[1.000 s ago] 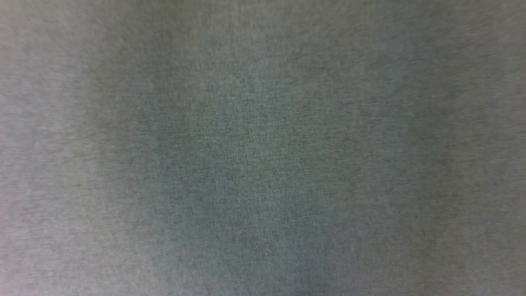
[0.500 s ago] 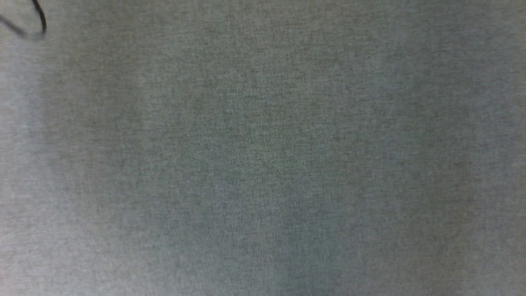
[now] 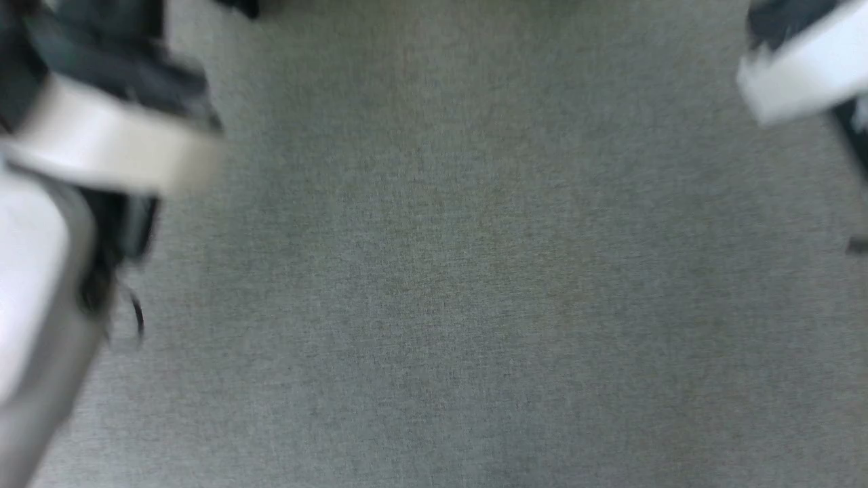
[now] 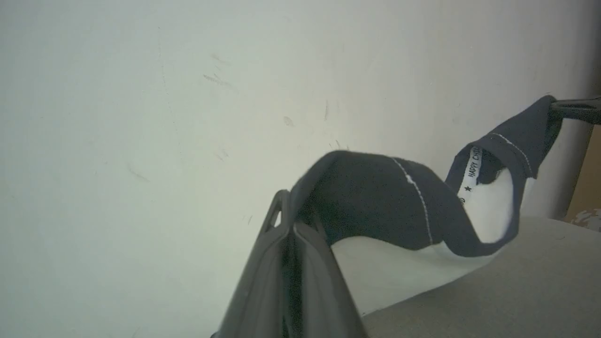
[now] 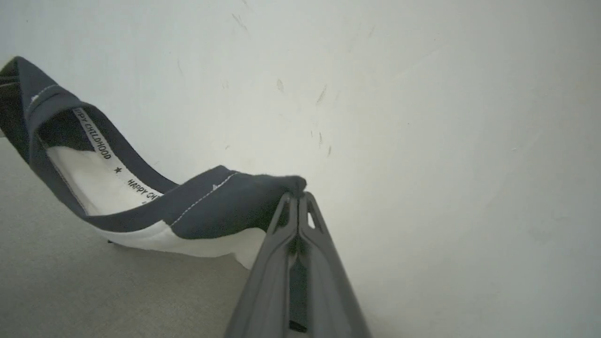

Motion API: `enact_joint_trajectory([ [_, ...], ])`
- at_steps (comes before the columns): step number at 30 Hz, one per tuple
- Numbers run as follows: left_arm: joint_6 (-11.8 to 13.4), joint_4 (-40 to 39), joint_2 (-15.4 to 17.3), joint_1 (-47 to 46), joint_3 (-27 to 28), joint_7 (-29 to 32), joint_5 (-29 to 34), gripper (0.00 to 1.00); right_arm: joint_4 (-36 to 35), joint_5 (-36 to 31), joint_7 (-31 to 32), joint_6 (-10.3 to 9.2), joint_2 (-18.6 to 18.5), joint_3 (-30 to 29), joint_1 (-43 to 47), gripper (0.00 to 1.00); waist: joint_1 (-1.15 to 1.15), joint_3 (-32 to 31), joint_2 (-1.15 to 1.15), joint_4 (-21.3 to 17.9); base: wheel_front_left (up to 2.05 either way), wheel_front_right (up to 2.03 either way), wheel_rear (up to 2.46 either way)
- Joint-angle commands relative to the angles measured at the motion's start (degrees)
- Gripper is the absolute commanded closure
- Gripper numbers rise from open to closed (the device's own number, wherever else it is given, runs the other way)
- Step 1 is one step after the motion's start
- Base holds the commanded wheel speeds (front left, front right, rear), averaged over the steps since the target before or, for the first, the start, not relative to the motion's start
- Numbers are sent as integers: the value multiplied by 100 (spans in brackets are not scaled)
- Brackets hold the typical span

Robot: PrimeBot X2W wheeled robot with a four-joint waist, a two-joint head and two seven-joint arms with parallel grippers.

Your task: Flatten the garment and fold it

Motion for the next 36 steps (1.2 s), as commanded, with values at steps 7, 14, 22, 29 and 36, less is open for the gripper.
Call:
enact_joint_trajectory([
  [7, 565, -940, 342, 1843, -291, -45, 150, 100, -830, -4, 125, -5, 56, -348, 1994, 100, 2, -979, 0, -1, 0, 0, 0],
  [14, 924, -1310, 381, 3096, -632, -83, 120, 100, -1288, 45, 122, -5, 278, -669, 3578, 100, 2, -1310, 0, 19, 0, 0, 0],
  [22, 1044, -1201, 359, 4048, -1153, 98, 0, 100, -1528, 63, 163, -5, 457, -830, 4881, 100, 2, -1626, 0, 41, 0, 0, 0],
  [29, 984, -942, 289, 4653, -1680, 433, -189, 100, -1511, 119, 368, -5, 423, -841, 5801, 100, 2, -1942, 0, 57, 0, 0, 0],
  [36, 756, -849, 331, 4824, -1996, 1008, -522, 100, -1446, 239, 777, -5, 247, -798, 6364, 100, 2, -2067, 0, 100, 0, 0, 0],
])
